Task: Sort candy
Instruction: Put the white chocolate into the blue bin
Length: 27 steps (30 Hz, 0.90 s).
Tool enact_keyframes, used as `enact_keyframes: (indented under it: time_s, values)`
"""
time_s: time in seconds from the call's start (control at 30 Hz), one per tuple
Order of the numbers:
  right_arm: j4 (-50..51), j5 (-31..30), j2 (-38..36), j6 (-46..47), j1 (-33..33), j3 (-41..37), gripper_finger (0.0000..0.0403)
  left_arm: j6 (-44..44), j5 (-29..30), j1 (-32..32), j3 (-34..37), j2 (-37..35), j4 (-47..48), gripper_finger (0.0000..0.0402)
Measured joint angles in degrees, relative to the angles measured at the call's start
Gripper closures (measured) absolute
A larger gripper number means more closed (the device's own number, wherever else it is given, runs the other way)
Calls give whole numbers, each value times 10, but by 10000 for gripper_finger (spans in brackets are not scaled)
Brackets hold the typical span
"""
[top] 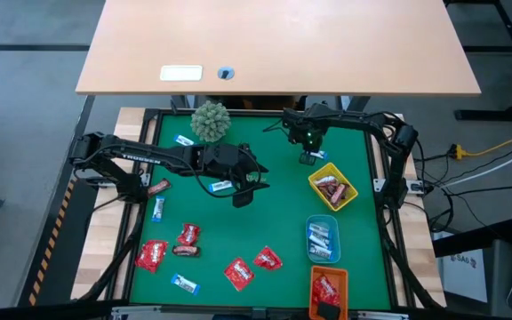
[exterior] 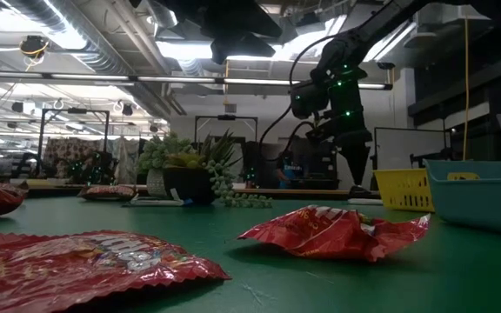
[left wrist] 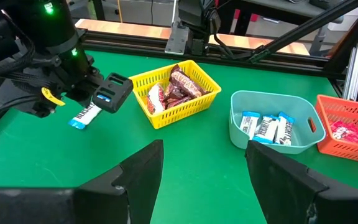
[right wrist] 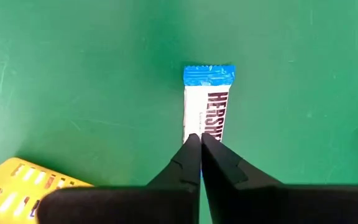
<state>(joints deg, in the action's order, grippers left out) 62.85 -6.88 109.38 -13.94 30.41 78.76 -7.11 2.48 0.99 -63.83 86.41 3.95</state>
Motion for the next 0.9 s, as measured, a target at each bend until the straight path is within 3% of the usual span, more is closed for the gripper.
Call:
enact_keyframes:
  time_s: [0.1, 0.37, 0.5, 0.7, 0.9]
  values:
    - [2, 6, 0, 11, 0, 0, 358, 0, 0, 0, 0, 0, 0, 178]
    - [-12, 9, 0, 36, 0, -6, 218, 0, 0, 0, 0, 0, 0, 178]
    - [-26, 9, 5, 36, 0, -15, 167, 0, 0, 0, 0, 0, 0, 178]
    - [-33, -16, 32, 37, 0, -16, 133, 3, 0, 0, 0, 0, 0, 178]
    - [-34, -54, 65, 38, -1, -14, 132, 3, 0, 0, 0, 0, 0, 178]
